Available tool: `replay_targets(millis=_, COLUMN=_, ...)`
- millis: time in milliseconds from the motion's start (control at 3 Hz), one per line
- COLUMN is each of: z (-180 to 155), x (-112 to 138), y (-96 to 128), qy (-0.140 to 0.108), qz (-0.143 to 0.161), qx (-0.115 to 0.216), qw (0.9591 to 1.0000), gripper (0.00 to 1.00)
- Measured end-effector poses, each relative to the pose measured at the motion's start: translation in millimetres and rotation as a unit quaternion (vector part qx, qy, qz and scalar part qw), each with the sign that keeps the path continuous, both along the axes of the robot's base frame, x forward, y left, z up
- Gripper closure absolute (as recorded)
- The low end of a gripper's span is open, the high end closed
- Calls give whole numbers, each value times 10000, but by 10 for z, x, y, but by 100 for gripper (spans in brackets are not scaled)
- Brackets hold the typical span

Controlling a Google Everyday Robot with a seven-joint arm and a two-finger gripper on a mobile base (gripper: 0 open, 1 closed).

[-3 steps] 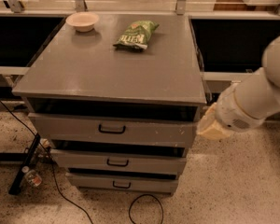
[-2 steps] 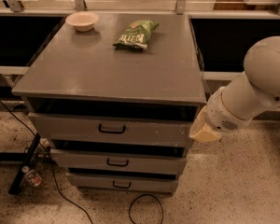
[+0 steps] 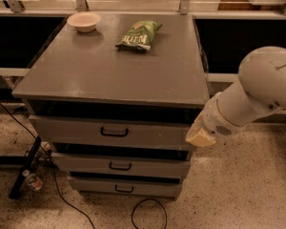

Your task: Open top drawer

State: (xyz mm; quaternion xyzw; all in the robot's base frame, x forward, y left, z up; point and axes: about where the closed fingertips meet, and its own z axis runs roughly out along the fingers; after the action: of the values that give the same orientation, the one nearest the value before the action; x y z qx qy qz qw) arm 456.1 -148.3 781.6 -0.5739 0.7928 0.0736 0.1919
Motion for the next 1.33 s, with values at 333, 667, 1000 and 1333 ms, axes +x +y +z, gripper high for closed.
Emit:
replay_targets(millis=333, z=-125, x=87, y=143, qy=41, qz=-201, qx=155, qw=9997, gripper=100)
replay_targets(millis=667, z=-284, x=184, y=285, qy=216, qz=-383, qx=277, qw=9986, gripper=100)
replay_targets(millis=1000, z=-282, x=182, y=287, qy=199, qz=-393, qx=265, qw=9987, gripper=100)
replay_targets(millis=1333, z=-318, x=251, y=320, qy=49, qz=-637, qx=269, qw=9976, gripper=100)
